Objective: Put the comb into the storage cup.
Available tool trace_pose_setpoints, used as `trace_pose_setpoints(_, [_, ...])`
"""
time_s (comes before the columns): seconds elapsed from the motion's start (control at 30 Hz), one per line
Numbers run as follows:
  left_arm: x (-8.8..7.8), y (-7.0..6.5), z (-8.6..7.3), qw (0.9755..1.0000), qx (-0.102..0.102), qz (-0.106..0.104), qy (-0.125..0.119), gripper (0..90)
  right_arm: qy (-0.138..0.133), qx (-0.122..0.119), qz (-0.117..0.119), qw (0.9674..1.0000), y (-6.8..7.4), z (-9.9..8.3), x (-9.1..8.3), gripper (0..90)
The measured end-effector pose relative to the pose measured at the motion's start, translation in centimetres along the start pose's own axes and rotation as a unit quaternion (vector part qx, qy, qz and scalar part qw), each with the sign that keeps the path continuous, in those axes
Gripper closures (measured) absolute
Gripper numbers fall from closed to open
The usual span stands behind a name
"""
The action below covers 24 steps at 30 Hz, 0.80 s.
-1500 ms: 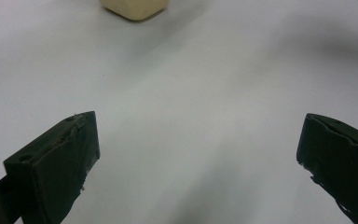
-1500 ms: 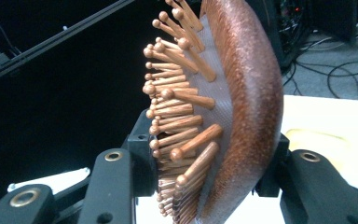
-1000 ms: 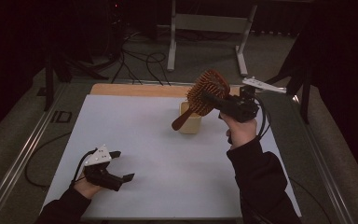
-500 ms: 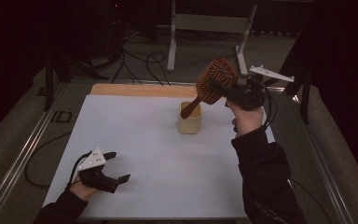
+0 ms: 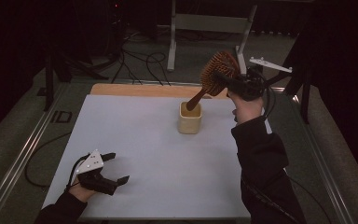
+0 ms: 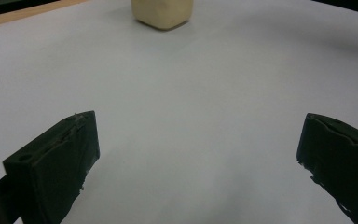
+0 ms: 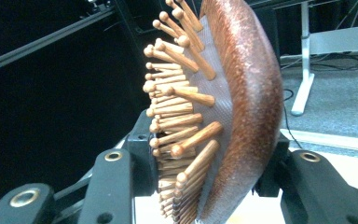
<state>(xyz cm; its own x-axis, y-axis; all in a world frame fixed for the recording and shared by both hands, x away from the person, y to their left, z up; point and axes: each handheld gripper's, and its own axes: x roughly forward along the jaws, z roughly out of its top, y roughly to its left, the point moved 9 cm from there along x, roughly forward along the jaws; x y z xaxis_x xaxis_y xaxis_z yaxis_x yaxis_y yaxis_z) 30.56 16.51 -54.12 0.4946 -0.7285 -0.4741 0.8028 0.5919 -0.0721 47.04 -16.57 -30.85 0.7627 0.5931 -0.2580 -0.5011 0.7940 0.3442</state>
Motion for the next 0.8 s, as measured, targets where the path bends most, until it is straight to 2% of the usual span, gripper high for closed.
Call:
trace_pose_setpoints(0.13, [-0.2,0.2,0.1,1.0,0.0,0.006,-0.008,0.0,0.003,-0.001,-0.007,1.0,-0.5,0.0,0.6,53.5])
trace_pose_setpoints(0.4, [-0.1,0.2,-0.1,0.9999,0.009,0.009,-0.003,0.0,0.008,0.004,-0.018,0.9998,-1.5,-0.6,2.0,53.5])
trace_pose_setpoints(0.8, [0.0,0.0,0.0,0.9999,0.011,0.002,-0.006,0.0,0.03,0.011,-0.025,0.9992,-2.5,-2.4,4.0,53.5])
